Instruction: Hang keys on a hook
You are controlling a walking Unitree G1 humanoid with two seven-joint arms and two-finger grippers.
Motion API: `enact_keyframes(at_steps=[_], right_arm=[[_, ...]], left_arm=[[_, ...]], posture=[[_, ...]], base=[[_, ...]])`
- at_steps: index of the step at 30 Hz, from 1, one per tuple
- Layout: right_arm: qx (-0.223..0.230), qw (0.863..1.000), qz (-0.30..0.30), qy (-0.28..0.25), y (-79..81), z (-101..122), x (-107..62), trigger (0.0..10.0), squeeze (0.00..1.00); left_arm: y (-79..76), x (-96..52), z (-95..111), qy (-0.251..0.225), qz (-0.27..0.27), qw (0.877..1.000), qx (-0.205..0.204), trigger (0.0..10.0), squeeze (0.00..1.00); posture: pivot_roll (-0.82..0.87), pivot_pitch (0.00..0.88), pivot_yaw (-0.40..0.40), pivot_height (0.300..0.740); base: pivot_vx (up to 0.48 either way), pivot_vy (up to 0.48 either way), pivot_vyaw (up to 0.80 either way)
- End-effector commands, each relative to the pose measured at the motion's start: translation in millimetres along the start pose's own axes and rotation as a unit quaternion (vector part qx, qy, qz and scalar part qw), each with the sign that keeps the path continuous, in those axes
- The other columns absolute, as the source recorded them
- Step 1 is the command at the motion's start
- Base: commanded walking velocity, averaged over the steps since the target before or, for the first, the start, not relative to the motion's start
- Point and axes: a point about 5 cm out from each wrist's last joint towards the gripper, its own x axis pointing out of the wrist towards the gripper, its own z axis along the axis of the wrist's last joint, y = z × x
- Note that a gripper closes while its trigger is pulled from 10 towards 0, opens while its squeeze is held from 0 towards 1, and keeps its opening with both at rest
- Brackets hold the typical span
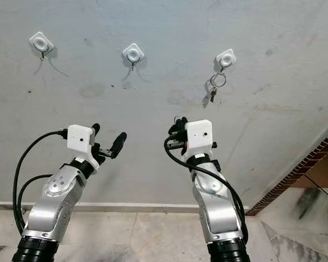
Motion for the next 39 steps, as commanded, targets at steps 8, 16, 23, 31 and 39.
enact_keyframes(at_steps=[8,16,23,31,39], right_arm=[[-0.007,1.000,0.003,-0.008,3.1,5,5.1,10.0,0.00],[0.002,1.000,-0.006,-0.016,3.5,8,4.4,10.0,0.00],[0.009,1.000,-0.005,-0.026,7.9,12,5.2,10.0,0.00],[0.005,1.000,-0.005,-0.030,8.1,13,5.6,10.0,0.00],[-0.002,0.998,-0.031,-0.047,0.7,17,1.5,10.0,0.00]], left_arm=[[-2.9,-2.1,4,-0.002,-0.006,1.000,0.009,10.0,0.00],[-2.7,-1.4,5,0.000,-0.012,1.000,0.007,10.0,0.00],[-3.9,-3.5,5,0.002,-0.022,1.000,0.004,10.0,0.00],[-5.6,-5.8,4,0.005,-0.027,1.000,0.001,10.0,0.00],[-6.5,-7.1,2,0.015,-0.035,0.999,0.002,10.0,0.00]], posture=[[0.14,0.000,-0.077,0.740],[0.14,0.000,-0.068,0.740],[0.14,0.000,-0.066,0.740],[0.15,0.000,-0.067,0.740],[0.14,0.000,-0.060,0.740]], base=[[0.000,0.000,0.69],[0.000,0.000,0.58],[0.144,0.000,0.00],[0.329,0.000,0.00],[0.305,0.000,0.00]])
